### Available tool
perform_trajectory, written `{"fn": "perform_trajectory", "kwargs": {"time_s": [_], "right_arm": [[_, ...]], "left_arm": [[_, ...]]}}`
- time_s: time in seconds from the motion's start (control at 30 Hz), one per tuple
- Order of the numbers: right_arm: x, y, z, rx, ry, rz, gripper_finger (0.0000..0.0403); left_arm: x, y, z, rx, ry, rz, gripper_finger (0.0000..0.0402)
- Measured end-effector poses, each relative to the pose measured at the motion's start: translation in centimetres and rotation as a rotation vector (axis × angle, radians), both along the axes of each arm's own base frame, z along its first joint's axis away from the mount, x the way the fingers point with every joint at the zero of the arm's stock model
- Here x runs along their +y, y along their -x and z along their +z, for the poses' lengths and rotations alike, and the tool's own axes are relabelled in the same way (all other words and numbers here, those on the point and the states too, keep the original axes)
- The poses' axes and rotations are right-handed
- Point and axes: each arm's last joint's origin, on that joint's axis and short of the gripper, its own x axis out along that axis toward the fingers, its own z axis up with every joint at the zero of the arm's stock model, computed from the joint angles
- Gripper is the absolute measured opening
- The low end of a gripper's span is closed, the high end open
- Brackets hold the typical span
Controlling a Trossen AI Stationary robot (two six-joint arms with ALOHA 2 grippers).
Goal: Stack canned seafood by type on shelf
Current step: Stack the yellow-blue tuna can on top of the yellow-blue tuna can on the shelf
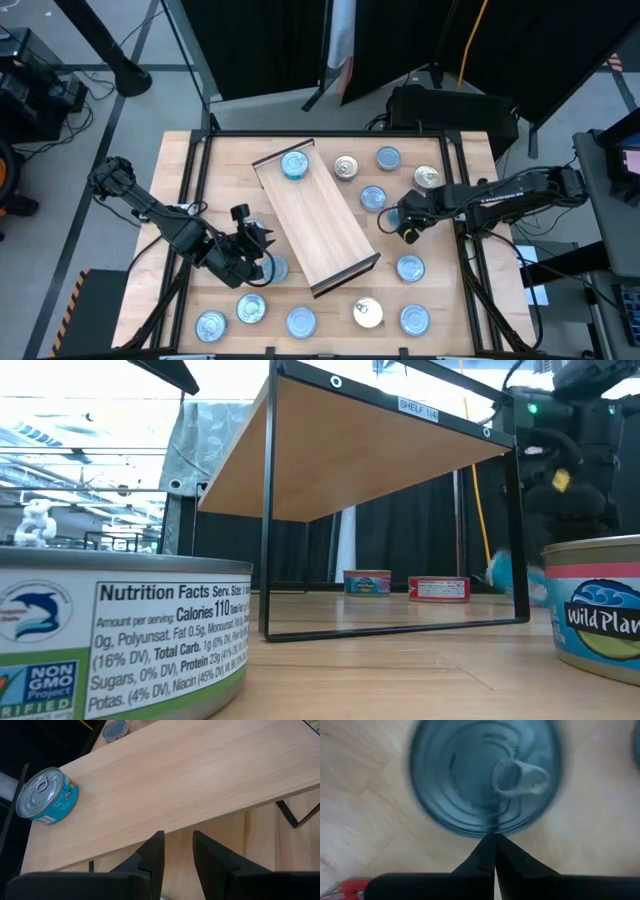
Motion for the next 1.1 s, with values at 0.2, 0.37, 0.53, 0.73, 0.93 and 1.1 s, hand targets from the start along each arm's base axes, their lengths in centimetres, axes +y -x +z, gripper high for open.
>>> {"fn": "perform_trajectory", "kwargs": {"time_s": [0.2,0.37,0.53,0.73,0.93,1.1], "right_arm": [[1.0,0.5,-1.3,-0.002,0.002,-0.012,0.0000],[1.8,1.1,-2.2,-0.007,-0.001,-0.011,0.0000],[2.9,0.8,-0.3,-0.018,-0.054,0.131,0.0000],[4.2,-0.3,5.8,-0.086,-0.053,0.495,0.0012],[3.4,-0.3,9.9,0.007,0.156,0.789,0.0072],[1.7,-0.5,9.3,0.113,0.160,0.853,0.0170]], "left_arm": [[0.0,0.0,0.0,-0.001,0.001,0.000,0.0102],[0.0,0.0,0.0,-0.002,0.001,0.001,0.0102],[0.0,0.0,0.0,-0.003,0.002,0.001,0.0102],[0.0,0.0,0.0,-0.004,0.002,0.000,0.0102],[0.0,0.0,0.0,-0.005,0.003,0.000,0.0102],[-0.1,-0.1,0.1,-0.013,0.008,0.000,0.0102]]}}
